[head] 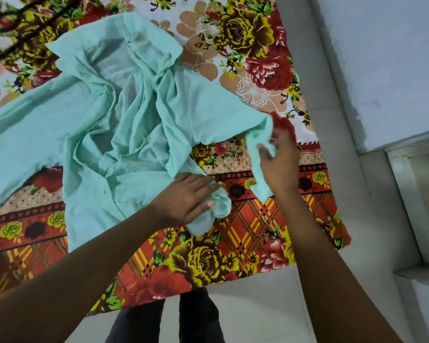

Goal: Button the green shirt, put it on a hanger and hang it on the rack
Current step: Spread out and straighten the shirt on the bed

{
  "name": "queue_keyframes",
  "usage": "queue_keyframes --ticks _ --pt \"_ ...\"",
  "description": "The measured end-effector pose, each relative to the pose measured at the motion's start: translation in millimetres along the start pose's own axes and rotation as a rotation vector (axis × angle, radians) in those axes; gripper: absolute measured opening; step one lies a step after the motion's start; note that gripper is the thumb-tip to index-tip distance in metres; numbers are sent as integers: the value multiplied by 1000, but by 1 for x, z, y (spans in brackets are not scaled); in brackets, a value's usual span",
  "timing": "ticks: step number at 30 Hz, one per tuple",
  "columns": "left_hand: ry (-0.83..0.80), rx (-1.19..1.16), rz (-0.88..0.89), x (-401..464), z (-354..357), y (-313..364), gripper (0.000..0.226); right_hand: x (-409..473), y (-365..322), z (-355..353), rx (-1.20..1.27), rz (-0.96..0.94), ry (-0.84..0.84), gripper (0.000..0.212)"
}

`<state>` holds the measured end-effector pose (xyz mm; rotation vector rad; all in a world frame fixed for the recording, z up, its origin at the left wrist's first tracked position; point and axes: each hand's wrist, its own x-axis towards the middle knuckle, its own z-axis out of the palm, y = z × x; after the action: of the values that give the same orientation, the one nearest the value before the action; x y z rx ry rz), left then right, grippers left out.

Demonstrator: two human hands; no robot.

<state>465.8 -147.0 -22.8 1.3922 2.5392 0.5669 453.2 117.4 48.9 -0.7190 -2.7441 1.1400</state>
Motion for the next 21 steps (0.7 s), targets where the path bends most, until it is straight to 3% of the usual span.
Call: queue_keyframes --ticks 2,4,6,10,11,13,15,16,18,21 --pt "-2 -24 -7 11 1 7 60 -7 12 2 -433 24 -396 38" --pt "85 1 -59 22 0 9 55 -14 18 1 -688 86 -530 38" --pt "185 29 -142 34 -2 8 49 -20 21 -4 -742 106 -417 32" --pt "240 63 -377 48 -13 -5 61 -39 24 -13 -647 -105 86 32" --pt "225 66 -402 50 -15 -7 65 -45 26 -14 -600 -183 123 32" --pt "181 62 -385 54 -16 -6 71 -57 34 -11 -535 -271 -32 36" --pt "156 39 -322 61 -12 2 72 -65 48 -6 -365 -198 -270 46" --pt "142 32 -291 64 -9 7 75 -68 52 -5 -232 -159 -289 52" --pt "96 33 -248 75 -2 20 81 -73 55 -5 -13 -142 -108 51" --pt "40 80 -207 96 8 32 81 -76 66 -10 21 -152 252 34"
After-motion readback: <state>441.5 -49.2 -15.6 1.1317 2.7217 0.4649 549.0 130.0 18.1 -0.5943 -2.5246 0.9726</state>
